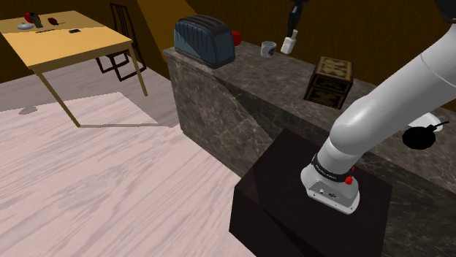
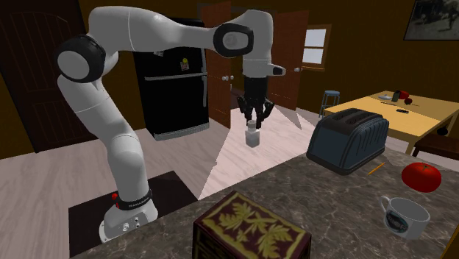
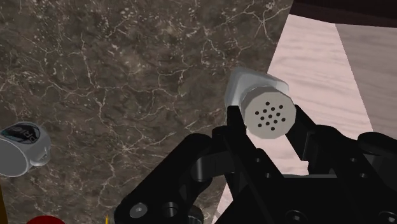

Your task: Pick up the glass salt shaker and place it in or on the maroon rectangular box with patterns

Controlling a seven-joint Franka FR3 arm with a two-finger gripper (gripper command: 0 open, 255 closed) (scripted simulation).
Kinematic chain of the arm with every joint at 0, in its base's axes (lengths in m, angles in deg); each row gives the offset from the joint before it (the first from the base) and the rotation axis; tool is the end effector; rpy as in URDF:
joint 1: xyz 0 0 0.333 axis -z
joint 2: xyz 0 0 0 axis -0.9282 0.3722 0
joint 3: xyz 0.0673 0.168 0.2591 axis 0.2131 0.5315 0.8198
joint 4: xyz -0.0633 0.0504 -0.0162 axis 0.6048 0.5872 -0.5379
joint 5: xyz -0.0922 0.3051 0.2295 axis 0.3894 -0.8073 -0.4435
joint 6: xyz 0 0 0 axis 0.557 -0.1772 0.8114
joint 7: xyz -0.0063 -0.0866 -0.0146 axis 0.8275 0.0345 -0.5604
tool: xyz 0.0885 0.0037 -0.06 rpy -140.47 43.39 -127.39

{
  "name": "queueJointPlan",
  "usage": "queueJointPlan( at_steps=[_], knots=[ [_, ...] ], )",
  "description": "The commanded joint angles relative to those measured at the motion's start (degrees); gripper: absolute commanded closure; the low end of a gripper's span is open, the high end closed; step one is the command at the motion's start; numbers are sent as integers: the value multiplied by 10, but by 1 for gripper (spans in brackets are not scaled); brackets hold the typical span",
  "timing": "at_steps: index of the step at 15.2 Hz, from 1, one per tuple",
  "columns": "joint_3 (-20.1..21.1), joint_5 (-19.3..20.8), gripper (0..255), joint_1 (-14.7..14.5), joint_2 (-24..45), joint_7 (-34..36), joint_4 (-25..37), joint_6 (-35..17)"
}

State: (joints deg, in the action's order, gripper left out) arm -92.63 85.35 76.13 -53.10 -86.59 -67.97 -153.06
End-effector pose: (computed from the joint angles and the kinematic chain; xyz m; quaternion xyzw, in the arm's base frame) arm 0.3836 -0.2682 0.5924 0.9934 0.1149 -0.0003 0.0014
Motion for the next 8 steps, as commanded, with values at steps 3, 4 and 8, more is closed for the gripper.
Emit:
queueJointPlan(
  at_steps=[3, 4, 8],
  knots=[
    [-33, 15, 255, 20, -13, -51, 4, 12],
    [-42, 18, 255, 25, -14, -65, 7, 15],
    [-80, 28, 255, 43, -12, -121, 27, 27]
  ],
)
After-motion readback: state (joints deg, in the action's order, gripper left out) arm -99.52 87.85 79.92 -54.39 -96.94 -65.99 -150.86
